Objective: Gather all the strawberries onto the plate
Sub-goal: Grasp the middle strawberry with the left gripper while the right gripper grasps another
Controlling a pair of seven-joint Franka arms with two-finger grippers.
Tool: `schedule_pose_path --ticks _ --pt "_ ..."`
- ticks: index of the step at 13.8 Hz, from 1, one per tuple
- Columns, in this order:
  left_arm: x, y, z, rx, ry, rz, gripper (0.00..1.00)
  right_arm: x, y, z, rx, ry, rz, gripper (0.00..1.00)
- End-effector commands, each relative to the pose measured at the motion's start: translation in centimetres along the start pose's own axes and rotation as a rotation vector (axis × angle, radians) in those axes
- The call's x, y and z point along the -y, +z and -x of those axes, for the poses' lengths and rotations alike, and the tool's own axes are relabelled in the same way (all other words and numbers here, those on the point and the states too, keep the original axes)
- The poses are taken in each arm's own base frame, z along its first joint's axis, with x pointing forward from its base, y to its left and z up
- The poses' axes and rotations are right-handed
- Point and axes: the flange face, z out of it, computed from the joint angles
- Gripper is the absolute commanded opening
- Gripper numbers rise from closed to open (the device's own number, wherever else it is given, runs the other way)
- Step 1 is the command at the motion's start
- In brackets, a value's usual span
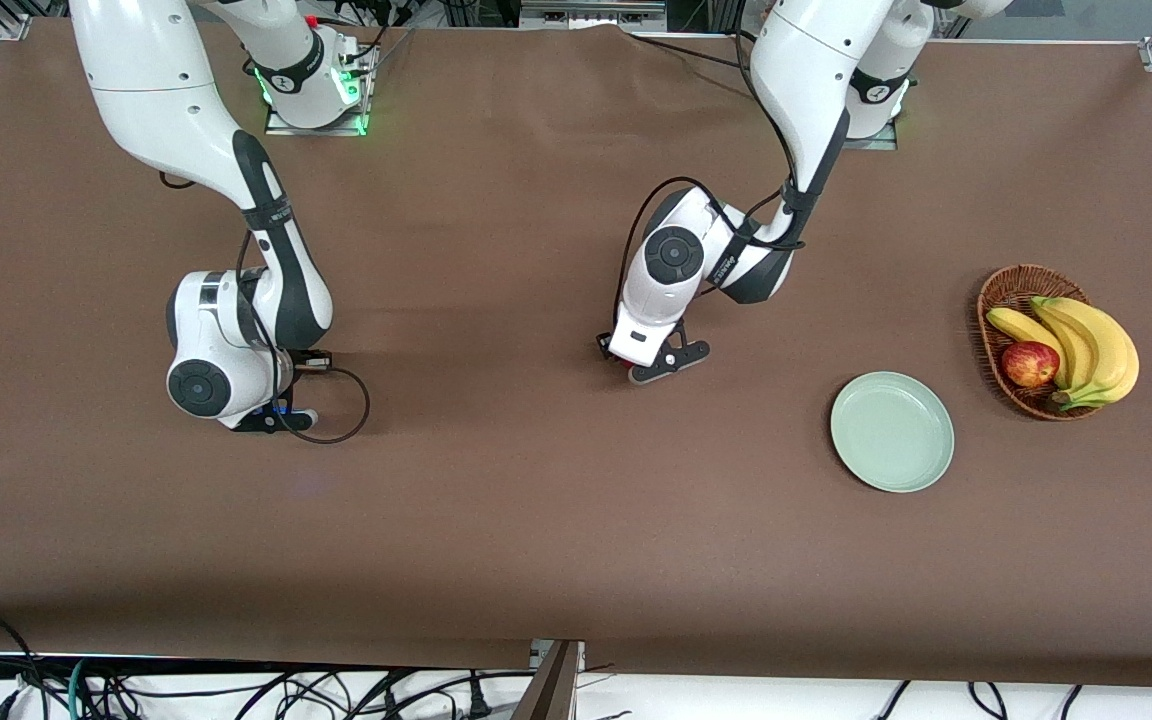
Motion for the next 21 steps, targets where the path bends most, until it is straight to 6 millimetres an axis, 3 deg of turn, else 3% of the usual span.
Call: schedule_pose_path --ticks 1,3,5,6,9,10,12,16,18,20,21 --pt "-0.5 0.4 -0.5 -0.021 0.002 0.002 0.65 1.3 -2.1 0.0 -0.038 0.012 -0.074 0.07" --pt "-0.5 0.8 -0.6 -0.027 0.002 0.009 0.61 3.5 -3.8 -0.2 -0.066 0.018 -0.125 0.07" --pt "-0.5 0.8 -0.5 -0.025 -0.004 0.009 0.26 6.2 -4.7 -0.1 -0.078 0.072 -0.183 0.07" --pt "-0.5 0.8 -0.5 -0.026 -0.013 0.01 0.14 7.9 -5.1 -0.1 -0.081 0.116 -0.213 0.07" --pt "-0.3 0.1 -1.0 -0.028 -0.02 0.013 0.1 16.1 -5.4 0.6 -0.095 0.235 -0.209 0.07" --pt "-0.1 -0.5 -1.6 -0.03 -0.029 0.018 0.1 17.9 -5.4 0.7 -0.103 0.283 -0.208 0.07" --pt "0.8 -3.7 -4.3 -0.044 -0.065 0.041 0.1 20.8 -5.6 1.0 -0.147 0.365 -0.226 0.07" --pt "4.7 -10.9 -9.1 -0.003 -0.047 0.0 0.11 27.1 -4.9 2.3 -0.216 0.502 -0.305 0.07" --pt "7.4 -13.1 -11.1 0.043 0.02 -0.043 0.12 31.8 -5.0 3.8 -0.259 0.579 -0.388 0.07" --pt "10.2 -12.5 -13.1 0.094 0.09 -0.08 0.12 38.0 -5.3 5.3 -0.296 0.668 -0.474 0.07" --pt "10.7 -11.3 -13.5 0.095 0.102 -0.103 0.12 40.7 -5.5 5.9 -0.299 0.706 -0.503 0.08"
